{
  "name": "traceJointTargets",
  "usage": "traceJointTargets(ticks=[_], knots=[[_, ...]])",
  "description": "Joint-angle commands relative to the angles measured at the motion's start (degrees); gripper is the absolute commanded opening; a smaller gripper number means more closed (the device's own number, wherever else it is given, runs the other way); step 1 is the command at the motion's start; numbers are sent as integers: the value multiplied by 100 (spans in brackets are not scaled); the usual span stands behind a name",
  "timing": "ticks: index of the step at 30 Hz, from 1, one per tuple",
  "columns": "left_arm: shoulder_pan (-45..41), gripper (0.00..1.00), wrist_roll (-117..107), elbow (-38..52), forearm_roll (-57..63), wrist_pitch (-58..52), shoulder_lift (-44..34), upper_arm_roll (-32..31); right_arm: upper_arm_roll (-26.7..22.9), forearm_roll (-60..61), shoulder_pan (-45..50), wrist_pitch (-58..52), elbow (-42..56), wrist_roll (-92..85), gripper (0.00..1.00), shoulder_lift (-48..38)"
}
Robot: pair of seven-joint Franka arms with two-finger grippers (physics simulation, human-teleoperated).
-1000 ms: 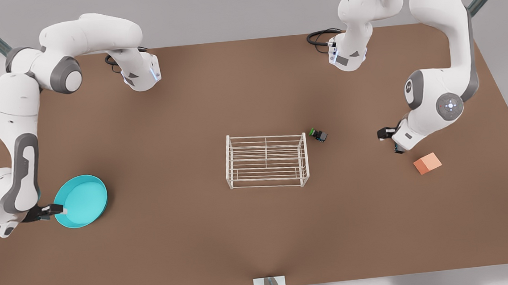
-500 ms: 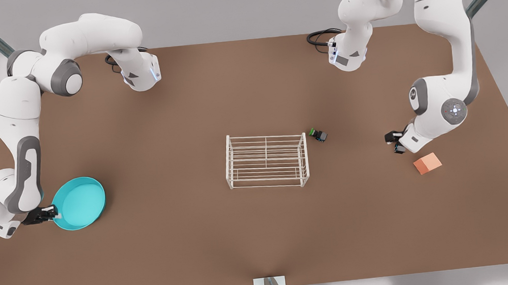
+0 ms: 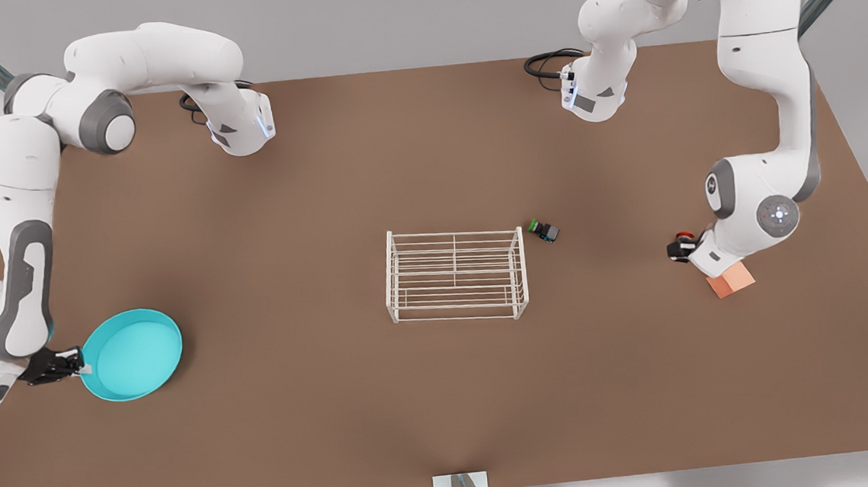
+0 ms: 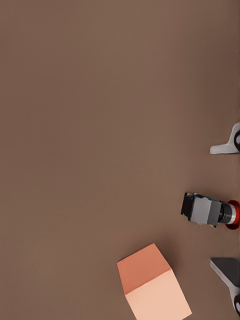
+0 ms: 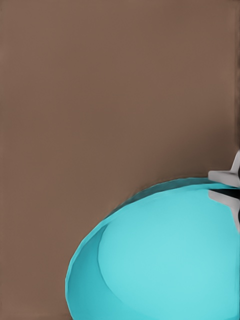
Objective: Place the plate on the shelf with right arm and place the red button switch in the plate with left arm
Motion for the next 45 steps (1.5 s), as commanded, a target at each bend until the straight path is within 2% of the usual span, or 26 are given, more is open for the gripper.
traceJointTargets(ticks=[1, 7, 8, 14, 19, 27, 34, 45], knots=[[36, 100, 147, -136, 44, 478, 25, 0, 2, -5, 20, -473, -65, -10, 14, -183], [176, 100, 155, -250, 52, 618, 175, 0, 2, -84, 362, -1308, -232, 666, 15, -992], [185, 100, 155, -417, 52, 908, 175, 9, -7, -207, 503, -1361, -285, 815, 14, -1159], [211, 100, 155, -619, 52, 1119, 219, 17, -200, -357, 1751, -1818, -311, 2362, 15, -1704], [326, 100, 164, -751, 263, 1462, 280, 35, -587, -339, 2893, -1906, -311, 3514, 15, -1906], [431, 100, 173, -707, 342, 1655, 509, 35, -622, -374, 4001, -2513, -276, 5490, 16, -2618], [475, 100, 173, -769, 351, 1831, 658, 35, -578, -374, 5135, -2442, -109, 7662, 17, -2583], [475, 100, 173, -848, 351, 1963, 676, 35, -543, -374, 6207, -1959, 506, 10105, 17, -2020]])
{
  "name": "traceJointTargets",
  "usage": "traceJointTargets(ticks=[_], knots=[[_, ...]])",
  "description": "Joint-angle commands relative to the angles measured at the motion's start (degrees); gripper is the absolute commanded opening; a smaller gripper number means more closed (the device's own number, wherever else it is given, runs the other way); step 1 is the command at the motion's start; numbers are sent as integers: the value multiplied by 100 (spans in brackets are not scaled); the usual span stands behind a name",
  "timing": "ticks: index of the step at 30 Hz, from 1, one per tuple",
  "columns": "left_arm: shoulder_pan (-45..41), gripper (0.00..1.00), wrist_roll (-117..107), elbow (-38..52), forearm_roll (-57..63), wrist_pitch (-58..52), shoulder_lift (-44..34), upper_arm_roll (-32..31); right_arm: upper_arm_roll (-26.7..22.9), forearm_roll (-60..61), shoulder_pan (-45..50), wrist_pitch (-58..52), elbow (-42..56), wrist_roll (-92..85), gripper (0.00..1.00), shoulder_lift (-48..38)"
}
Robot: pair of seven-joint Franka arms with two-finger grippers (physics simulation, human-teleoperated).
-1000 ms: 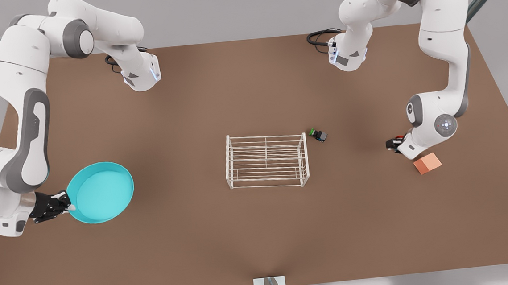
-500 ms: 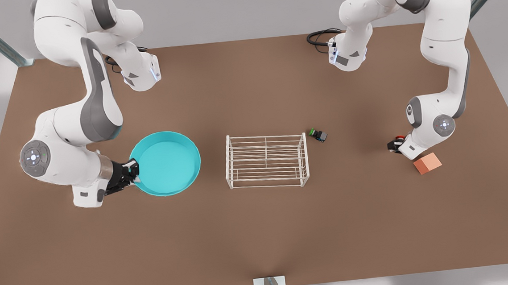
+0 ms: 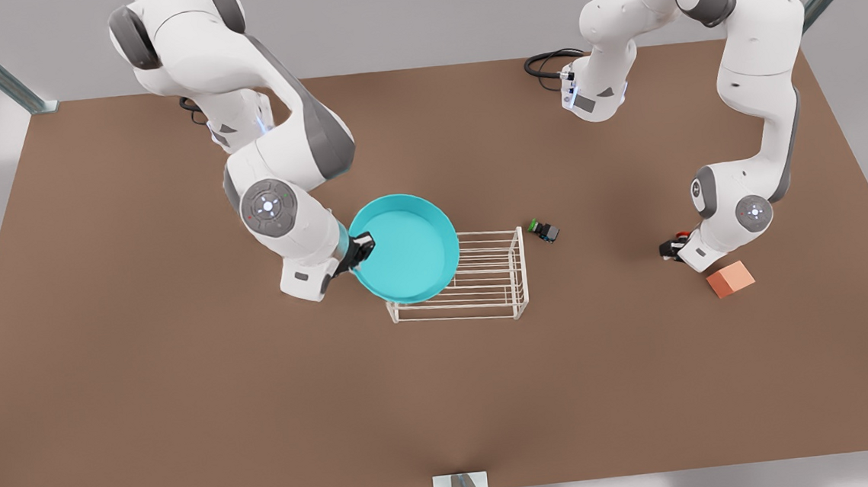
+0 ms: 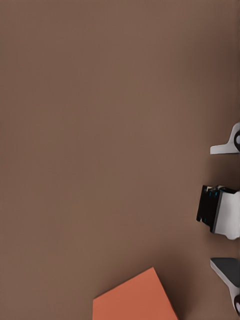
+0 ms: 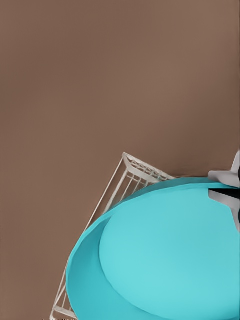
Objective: Place the plate on the shelf with right arm and place the red button switch in the plate with left arm
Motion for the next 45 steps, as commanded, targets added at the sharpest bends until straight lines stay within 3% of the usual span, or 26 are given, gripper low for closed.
traceJointTargets(ticks=[1, 2, 4, 11, 12, 14, 17, 20, 21, 22, 23, 28, 30, 33, 35, 36, 41, 45], knots=[[0, 96, -24, -2, 10, 83, -4, 0, 1, -32, 149, 286, 17, 3958, 17, 38], [0, 90, -24, -2, 10, 92, -4, 0, -25, -32, 281, 339, 34, 4213, 17, 126], [0, 87, -24, -2, 10, 83, -4, 0, -17, -32, 378, 347, 271, 4511, 17, 302], [0, 85, -24, -46, 10, 215, 23, 9, -69, -50, 800, 769, 491, 5294, 17, 864], [0, 81, -24, -46, 10, 215, 23, 9, -87, -50, 835, 778, 491, 5329, 17, 908], [0, 60, -24, -46, 10, 215, 23, 9, -61, -59, 888, 928, 491, 5434, 17, 970], [0, 38, -24, -46, 10, 206, 14, 9, -34, -278, 888, 919, 412, 5426, 17, 935], [0, 38, -15, -37, 10, 154, -74, 9, -34, -287, 888, 831, 228, 5435, 19, 838], [0, 38, -15, -37, 2, 110, -162, 9, -34, -278, 897, 831, 228, 5443, 30, 838], [0, 38, -15, -37, 2, -92, -276, 0, -26, -278, 897, 831, 228, 5461, 30, 838], [-9, 38, -24, -28, 2, -215, -425, -9, -26, -287, 905, 822, 228, 5601, 100, 838], [-53, 38, -516, 287, -69, -874, -839, -360, -43, -270, 897, 831, 228, 5531, 100, 760], [-53, 38, -1148, 884, -95, -1760, -891, -729, -61, -235, 660, 402, 228, 5103, 100, 66], [-53, 38, -1904, 1957, -754, -2983, -883, -1247, 299, -77, -745, -847, 263, 3247, 100, -770], [-53, 38, -2405, 2371, -763, -3300, -847, -1555, 1423, -382, -2484, -1305, 307, 1661, 100, -849], [-62, 38, -2765, 2493, -772, -3309, -830, -1731, 1521, -954, -2935, -1296, 289, 174, 100, -823], [-166, 38, -4681, 3161, -763, -3309, -575, -2487, 1310, -1729, -3287, -1594, 236, -700, 100, -761], [-852, 38, -6229, 3751, -754, -3292, -329, -2496, 1346, -1474, -3665, -1928, 324, -832, 100, -840]])
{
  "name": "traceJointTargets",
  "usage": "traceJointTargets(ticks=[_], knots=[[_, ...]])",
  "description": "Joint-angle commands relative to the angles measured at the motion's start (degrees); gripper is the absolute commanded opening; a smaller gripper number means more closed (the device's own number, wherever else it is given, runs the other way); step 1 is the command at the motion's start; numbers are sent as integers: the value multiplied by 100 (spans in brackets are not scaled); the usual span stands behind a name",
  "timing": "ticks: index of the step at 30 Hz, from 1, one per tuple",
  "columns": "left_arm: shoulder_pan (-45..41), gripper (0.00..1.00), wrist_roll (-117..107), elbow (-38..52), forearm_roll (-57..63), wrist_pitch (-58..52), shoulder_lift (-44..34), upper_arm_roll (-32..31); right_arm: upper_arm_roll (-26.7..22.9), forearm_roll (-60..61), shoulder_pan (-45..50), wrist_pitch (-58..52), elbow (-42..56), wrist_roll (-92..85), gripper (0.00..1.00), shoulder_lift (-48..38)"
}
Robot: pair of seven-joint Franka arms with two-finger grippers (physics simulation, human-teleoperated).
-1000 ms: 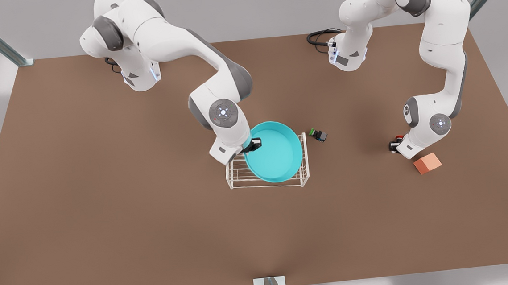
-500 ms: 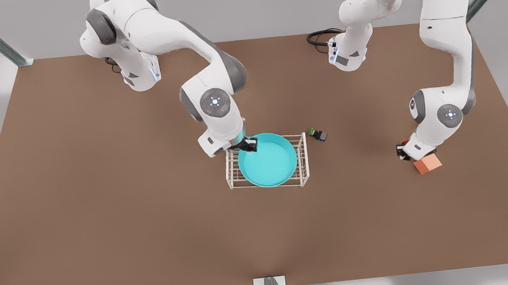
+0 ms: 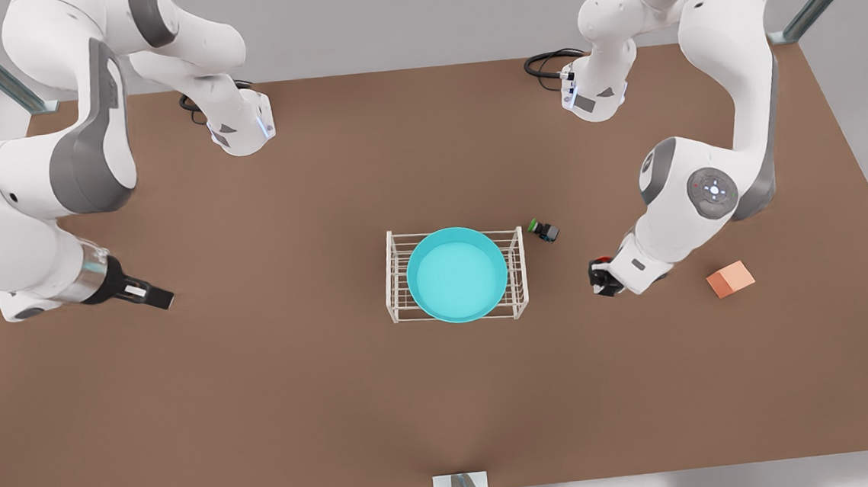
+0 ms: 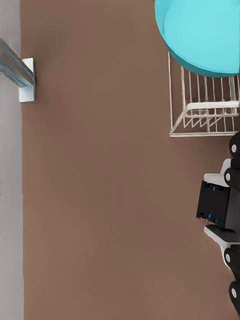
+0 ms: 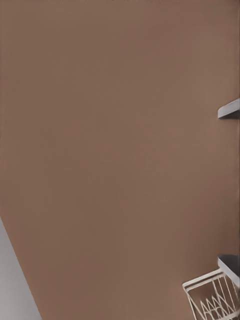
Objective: Place the plate on the shelf with right arm and place the red button switch in the plate with left arm
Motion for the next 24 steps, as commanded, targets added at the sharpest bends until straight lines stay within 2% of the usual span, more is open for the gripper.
traceJointTargets(ticks=[1, 5, 8, 14, 18, 24], knots=[[-229, 38, -3822, 219, -82, -213, 90, -17, 8, 33, -46, -629, 28, -2843, 100, -30], [-1003, 38, -5395, 1089, -82, -81, 529, -8, -89, 51, -204, -567, 115, -2808, 100, -30], [-1144, 38, -5958, 1467, -82, -81, 529, -25, -54, 59, -248, -559, 133, -2790, 100, -21], [-1978, 38, -6986, 1476, 313, 262, 1021, 1, -10, 51, -239, -559, 133, -2782, 100, -21], [-2119, 38, -7188, 1485, 551, 640, 1355, 10, -19, 51, -248, -629, 124, -2808, 100, -12], [-2207, 38, -7197, 1414, 735, 614, 1381, 10, -18, 165, -248, -629, 124, -2808, 100, 14]])
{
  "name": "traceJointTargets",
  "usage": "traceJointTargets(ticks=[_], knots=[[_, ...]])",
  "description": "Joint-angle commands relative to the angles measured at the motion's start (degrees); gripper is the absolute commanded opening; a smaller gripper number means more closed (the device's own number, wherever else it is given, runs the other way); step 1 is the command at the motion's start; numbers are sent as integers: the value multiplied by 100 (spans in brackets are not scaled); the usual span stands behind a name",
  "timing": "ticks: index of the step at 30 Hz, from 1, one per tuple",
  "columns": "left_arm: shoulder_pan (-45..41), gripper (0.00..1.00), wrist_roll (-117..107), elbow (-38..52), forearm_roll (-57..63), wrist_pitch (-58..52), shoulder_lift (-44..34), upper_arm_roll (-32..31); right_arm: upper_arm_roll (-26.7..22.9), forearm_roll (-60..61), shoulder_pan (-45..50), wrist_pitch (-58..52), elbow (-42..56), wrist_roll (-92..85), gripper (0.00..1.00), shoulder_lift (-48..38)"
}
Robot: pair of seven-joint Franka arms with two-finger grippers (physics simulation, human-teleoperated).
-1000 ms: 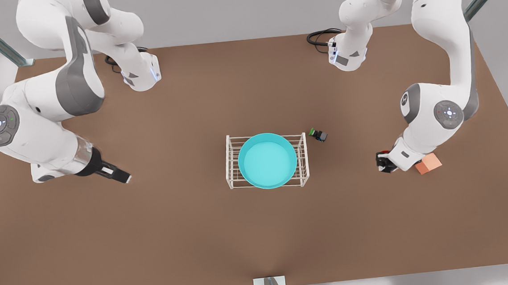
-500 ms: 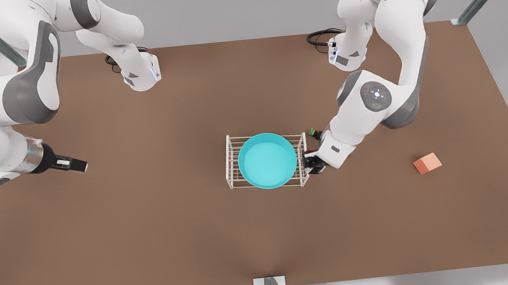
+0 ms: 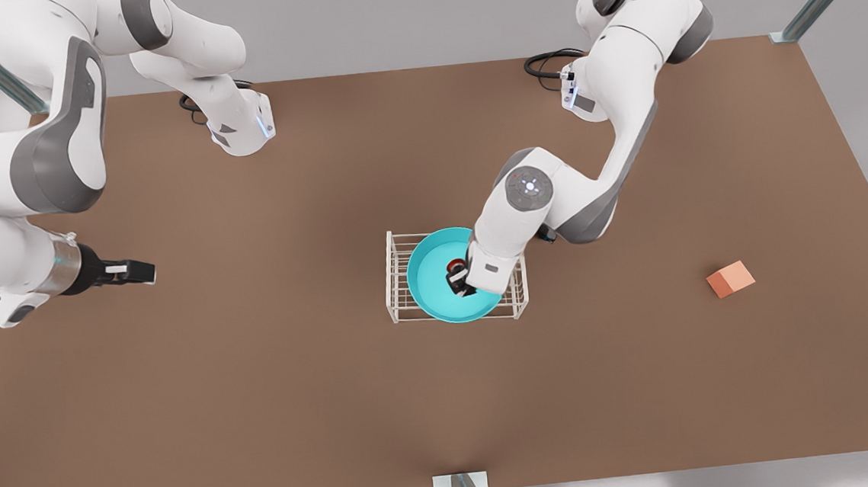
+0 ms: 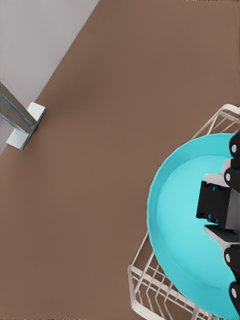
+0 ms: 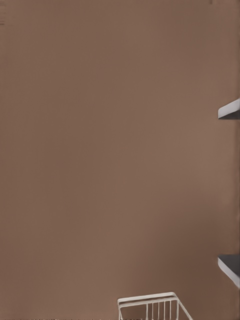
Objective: Place the plate on the shelf with right arm and place the red button switch in the plate with left arm
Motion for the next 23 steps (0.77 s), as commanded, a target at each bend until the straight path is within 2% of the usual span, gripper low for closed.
traceJointTargets(ticks=[1, 4, 5, 8, 10, 12, 14, 17, 23], knots=[[-16, 38, -2205, -17, 109, 91, -9, -2, -12, 84, -6, -28, 2, -737, 100, -5], [-51, 39, -2205, -52, 109, 82, -9, -2, 5, 84, -6, -28, 2, -728, 100, -5], [-104, 100, -2205, -61, 109, 74, -9, -2, 32, 84, -6, 7, 2, -728, 100, -5], [-95, 100, -2196, -69, 285, -93, -61, 7, 49, 84, 29, 86, 2, -763, 100, 48], [72, 100, -1933, -69, 382, -594, -237, 16, 119, 717, 12, 463, -15, -755, 100, 259], [959, 100, 175, 10, 145, -1956, -676, -19, 67, 708, 100, 825, -6, -754, 100, 373], [2058, 100, 2250, 1, -93, -2378, -888, -19, 155, 374, 152, 790, -24, -526, 100, 364], [2735, 100, 4149, 71, -66, -2668, -888, 16, 155, 128, 135, 596, -6, -517, 100, 356], [2797, 100, 4211, 71, -40, -2704, -879, 16, 155, 145, 143, 579, 2, -517, 100, 356]])
